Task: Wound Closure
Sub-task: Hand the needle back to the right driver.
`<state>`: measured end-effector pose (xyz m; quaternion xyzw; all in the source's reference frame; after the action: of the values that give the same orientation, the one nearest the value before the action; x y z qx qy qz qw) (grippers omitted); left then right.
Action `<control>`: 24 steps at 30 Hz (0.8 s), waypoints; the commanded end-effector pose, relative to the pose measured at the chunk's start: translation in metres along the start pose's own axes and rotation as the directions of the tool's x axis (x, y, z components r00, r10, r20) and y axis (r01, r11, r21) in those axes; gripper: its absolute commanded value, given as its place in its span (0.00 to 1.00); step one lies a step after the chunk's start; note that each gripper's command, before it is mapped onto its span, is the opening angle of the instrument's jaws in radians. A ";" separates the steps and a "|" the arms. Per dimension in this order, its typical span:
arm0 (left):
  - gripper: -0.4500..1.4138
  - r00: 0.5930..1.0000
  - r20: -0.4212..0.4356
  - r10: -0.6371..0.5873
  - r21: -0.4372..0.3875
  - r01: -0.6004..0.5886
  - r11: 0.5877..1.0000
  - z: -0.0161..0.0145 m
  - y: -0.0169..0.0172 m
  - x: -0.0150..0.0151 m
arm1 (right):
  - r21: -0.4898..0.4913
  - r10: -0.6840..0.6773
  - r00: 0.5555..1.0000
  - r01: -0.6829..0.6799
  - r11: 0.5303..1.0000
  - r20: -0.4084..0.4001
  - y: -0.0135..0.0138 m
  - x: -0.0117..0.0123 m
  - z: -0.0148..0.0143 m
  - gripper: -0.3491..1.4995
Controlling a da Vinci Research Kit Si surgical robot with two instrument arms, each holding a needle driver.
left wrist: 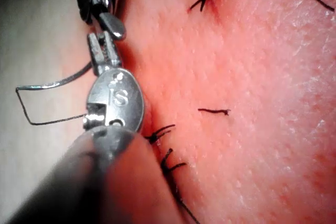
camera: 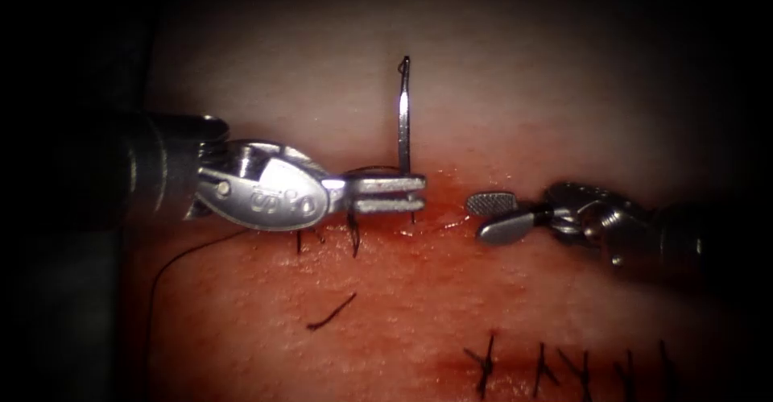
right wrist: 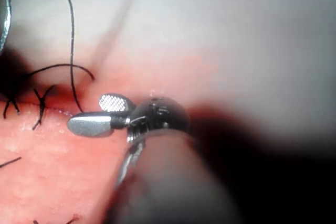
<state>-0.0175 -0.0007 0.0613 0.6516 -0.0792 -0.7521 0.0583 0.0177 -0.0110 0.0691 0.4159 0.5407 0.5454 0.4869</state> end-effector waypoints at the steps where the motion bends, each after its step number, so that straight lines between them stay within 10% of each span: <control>1: 0.00 1.000 -0.008 0.018 0.008 -0.017 1.000 0.0008 0.0012 -0.0012 | 0.013 0.043 0.999 -0.043 0.999 -0.019 -0.0004 0.0005 0.0013 0.87; 24: 0.00 0.989 -0.038 0.145 0.037 -0.143 0.989 0.0028 0.0063 -0.0040 | -0.011 0.163 0.983 -0.164 0.986 -0.081 -0.0017 0.0004 0.0069 0.94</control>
<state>-0.0193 -0.0061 0.0662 0.6601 -0.1377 -0.7313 0.1026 0.0240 -0.0095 0.0674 0.4319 0.5184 0.6060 0.4213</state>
